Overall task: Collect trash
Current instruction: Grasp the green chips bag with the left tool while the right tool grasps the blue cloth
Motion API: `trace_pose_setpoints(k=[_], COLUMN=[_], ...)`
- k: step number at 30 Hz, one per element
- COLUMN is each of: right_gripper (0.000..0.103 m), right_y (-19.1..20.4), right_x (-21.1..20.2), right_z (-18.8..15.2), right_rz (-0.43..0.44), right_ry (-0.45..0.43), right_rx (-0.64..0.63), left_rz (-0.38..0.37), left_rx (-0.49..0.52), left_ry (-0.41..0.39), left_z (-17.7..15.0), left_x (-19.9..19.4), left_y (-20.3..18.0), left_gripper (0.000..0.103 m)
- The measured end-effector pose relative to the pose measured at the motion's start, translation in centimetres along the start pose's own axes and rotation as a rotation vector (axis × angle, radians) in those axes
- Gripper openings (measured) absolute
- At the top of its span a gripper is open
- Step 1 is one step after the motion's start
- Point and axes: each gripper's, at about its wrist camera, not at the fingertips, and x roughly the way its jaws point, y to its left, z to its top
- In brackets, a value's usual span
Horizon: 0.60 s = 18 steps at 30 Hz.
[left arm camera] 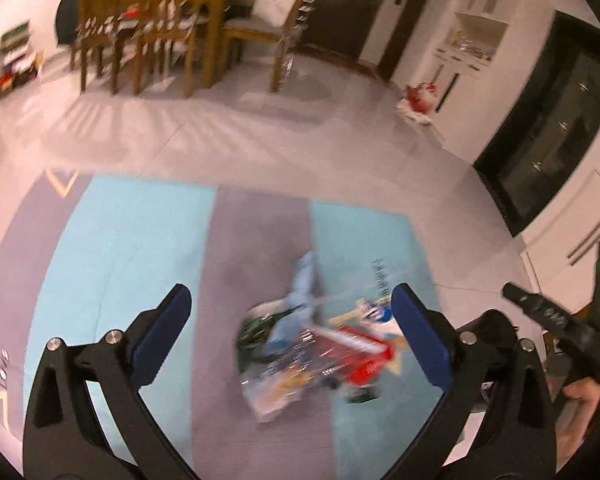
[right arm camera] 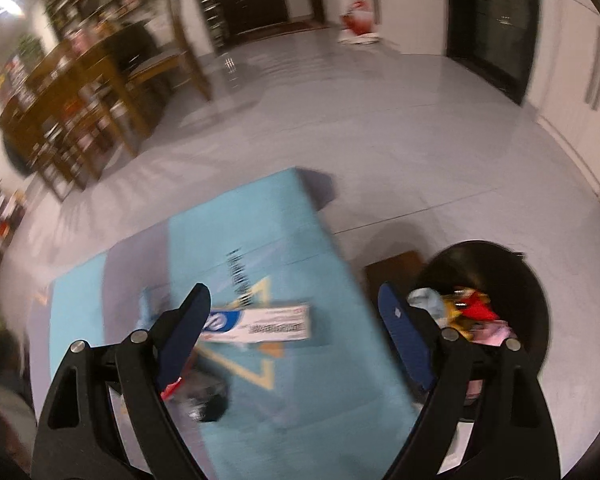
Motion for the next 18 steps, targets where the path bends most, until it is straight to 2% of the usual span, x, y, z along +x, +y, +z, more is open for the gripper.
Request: trace_pose_setpoints(k=[3, 7, 10, 11, 12, 13, 15, 17, 18], right_gripper=[0.084, 0.084, 0.084, 0.084, 0.081, 0.078, 0.061, 0.050, 0.048], right_y=[2.4, 4.8, 6.5, 6.9, 7.3, 8.0, 9.4, 10.5, 11.4], right_x=[1.5, 3.7, 5.8, 6.5, 7.2, 8.1, 9.5, 10.4, 11.1], right_z=[-0.3, -0.9, -1.4, -1.6, -1.8, -1.9, -2.1, -2.4, -2.6], right_rz=[0.055, 0.118, 0.163, 0.170, 0.183, 0.204, 0.218, 0.250, 0.284], right_ry=[0.052, 0.133, 0.199, 0.226, 0.246, 0.267, 0.297, 0.317, 0.342], right_rx=[-0.052, -0.079, -0.066, -0.058, -0.052, -0.054, -0.066, -0.076, -0.089], left_rz=[0.007, 0.023, 0.030, 0.031, 0.028, 0.017, -0.020, -0.042, -0.044], left_rx=[-0.034, -0.084, -0.109, -0.118, -0.134, -0.146, -0.127, -0.098, -0.097], left_ry=[0.110, 0.184, 0.250, 0.269, 0.286, 0.299, 0.322, 0.338, 0.340], left_z=[-0.8, -1.7, -2.1, -2.5, -2.8, -3.2, -3.5, -3.8, -3.9], left_x=[3.1, 6.7, 9.4, 10.0, 10.5, 10.8, 11.4, 11.9, 12.0], left_y=[2.6, 5.0, 6.2, 6.5, 6.6, 6.4, 5.8, 5.4, 5.3], left_gripper=[0.099, 0.099, 0.088, 0.080, 0.072, 0.069, 0.049, 0.047, 0.047])
